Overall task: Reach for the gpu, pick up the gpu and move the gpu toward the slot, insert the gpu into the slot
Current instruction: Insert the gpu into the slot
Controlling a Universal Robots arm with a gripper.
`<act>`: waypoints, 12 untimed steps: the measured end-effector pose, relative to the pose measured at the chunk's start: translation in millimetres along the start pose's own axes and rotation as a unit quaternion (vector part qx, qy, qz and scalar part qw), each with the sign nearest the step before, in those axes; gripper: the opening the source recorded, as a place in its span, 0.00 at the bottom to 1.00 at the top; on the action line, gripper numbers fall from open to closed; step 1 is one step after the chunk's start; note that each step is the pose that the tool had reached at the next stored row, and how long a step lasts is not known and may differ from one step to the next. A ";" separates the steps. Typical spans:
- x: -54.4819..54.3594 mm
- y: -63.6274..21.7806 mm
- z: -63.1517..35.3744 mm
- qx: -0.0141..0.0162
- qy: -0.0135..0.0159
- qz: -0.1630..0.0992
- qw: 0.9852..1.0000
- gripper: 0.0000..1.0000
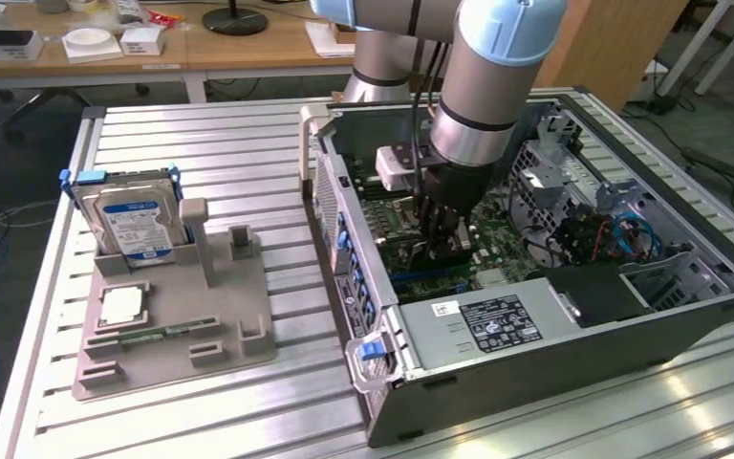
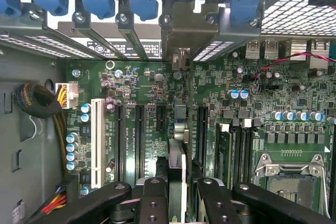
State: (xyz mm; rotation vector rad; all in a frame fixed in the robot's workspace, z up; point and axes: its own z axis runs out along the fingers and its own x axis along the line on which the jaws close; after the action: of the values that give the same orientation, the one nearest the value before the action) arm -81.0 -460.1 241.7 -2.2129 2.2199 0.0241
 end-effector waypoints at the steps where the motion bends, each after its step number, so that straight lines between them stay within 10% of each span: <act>1: 0.0 0.0 0.0 0.000 0.000 0.000 1.000 0.26; 12: 0.0 0.0 1.7 0.000 0.000 0.000 1.000 0.26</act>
State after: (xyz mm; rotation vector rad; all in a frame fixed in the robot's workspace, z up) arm -81.0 -460.1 240.0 -2.2128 2.2196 0.0245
